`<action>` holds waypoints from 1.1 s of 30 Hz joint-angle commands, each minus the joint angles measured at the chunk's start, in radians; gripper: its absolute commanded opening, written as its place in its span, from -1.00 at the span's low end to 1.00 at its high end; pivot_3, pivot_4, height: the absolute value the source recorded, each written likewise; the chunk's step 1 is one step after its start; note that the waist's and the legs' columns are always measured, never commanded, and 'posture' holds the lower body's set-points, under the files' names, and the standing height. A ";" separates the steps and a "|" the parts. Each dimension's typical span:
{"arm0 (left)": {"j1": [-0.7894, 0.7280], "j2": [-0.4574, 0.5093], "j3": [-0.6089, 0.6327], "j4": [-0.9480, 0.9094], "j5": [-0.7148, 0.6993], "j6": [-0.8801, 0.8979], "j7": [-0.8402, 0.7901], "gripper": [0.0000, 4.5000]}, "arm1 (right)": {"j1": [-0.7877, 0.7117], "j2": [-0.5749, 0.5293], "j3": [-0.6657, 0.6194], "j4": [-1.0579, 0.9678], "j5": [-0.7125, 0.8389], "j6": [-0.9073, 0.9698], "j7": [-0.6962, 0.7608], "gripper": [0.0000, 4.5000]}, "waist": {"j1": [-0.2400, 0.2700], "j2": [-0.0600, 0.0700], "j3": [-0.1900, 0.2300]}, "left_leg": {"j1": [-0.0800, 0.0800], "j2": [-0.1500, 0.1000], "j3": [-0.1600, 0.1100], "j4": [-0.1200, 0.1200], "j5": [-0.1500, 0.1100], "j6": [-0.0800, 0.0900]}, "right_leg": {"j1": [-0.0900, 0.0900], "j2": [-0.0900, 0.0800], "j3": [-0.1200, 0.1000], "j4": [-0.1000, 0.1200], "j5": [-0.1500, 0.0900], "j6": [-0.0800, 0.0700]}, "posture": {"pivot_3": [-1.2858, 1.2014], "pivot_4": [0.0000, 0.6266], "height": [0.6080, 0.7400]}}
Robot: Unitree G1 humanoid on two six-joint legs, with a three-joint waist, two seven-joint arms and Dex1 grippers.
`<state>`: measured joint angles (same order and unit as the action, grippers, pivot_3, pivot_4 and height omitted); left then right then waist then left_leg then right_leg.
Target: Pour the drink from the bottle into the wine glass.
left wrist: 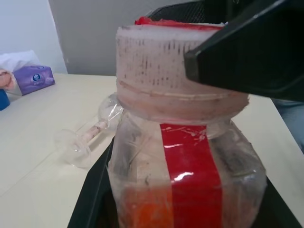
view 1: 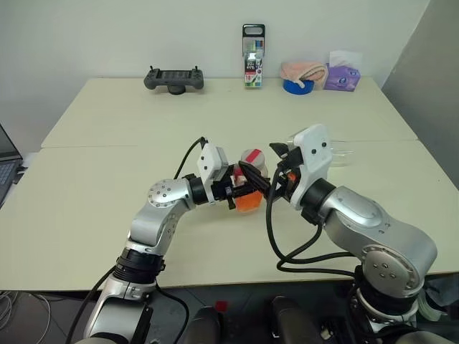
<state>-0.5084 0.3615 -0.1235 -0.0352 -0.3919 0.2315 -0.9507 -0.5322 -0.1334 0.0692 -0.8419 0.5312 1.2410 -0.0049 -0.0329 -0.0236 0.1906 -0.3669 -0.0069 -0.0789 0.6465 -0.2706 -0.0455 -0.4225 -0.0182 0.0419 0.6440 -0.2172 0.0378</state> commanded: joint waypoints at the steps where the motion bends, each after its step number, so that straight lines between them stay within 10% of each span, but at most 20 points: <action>1: -0.010 0.000 0.015 -0.023 -0.005 -0.026 -0.004 -0.26 | -0.034 0.005 -0.002 -0.039 -0.050 0.013 -0.058 0.74 | 0.000 0.000 0.000 | 0.000 0.000 0.000 0.000 0.000 0.000 | 0.000 0.000 0.000 0.000 0.000 0.000 | 0.03 -0.52 1.00; 8: -0.011 -0.001 0.014 -0.021 -0.002 -0.024 -0.004 -0.26 | -0.063 -0.008 -0.009 -0.024 -0.084 0.030 -0.075 -0.19 | -0.001 0.000 0.000 | 0.000 0.000 0.000 0.000 0.000 0.000 | 0.000 0.000 0.000 0.000 0.000 0.000 | 0.03 -0.52 1.00; 12: -0.014 -0.001 0.013 -0.025 -0.005 -0.015 -0.002 -0.26 | -0.085 -0.139 -0.027 0.054 -0.040 -0.111 0.128 -0.18 | -0.001 0.000 0.000 | 0.000 0.000 0.000 0.000 0.000 0.000 | 0.000 0.000 0.000 0.000 0.000 0.000 | 0.03 -0.52 1.00; 17: -0.005 -0.002 0.002 -0.049 -0.021 0.016 -0.011 -0.26 | -0.103 -0.504 -0.018 0.282 0.285 -0.278 1.045 -0.18 | 0.003 0.001 0.001 | -0.001 -0.002 0.001 0.000 0.000 0.000 | 0.002 -0.001 0.000 -0.004 0.000 0.000 | 0.03 -0.52 1.00; 30: 0.037 0.024 0.013 -0.118 -0.032 0.047 0.026 -0.26 | -0.372 -0.505 0.109 0.791 0.022 -0.681 1.356 -0.18 | -0.020 0.000 0.002 | 0.001 0.003 0.001 0.000 -0.001 0.003 | 0.001 0.003 0.000 0.001 0.000 0.000 | 0.03 -0.52 1.00; 33: 0.035 0.027 0.013 -0.111 -0.027 0.041 0.027 -0.27 | -0.377 -0.495 0.096 0.792 0.025 -0.675 1.348 0.26 | -0.013 0.000 0.002 | 0.001 0.000 0.001 0.000 -0.001 0.003 | 0.001 0.000 0.000 0.000 0.001 -0.001 | 0.03 -0.52 1.00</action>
<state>-0.4688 0.3769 -0.1613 -0.1294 -0.4108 0.2807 -0.9482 -0.8849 -0.6249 0.1989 -0.0316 0.5368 0.5770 1.3224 -0.0459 -0.0236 0.1921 -0.3665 -0.0071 -0.0782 0.6469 -0.2722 -0.0428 -0.4218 -0.0191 0.0420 0.6436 -0.2159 0.0356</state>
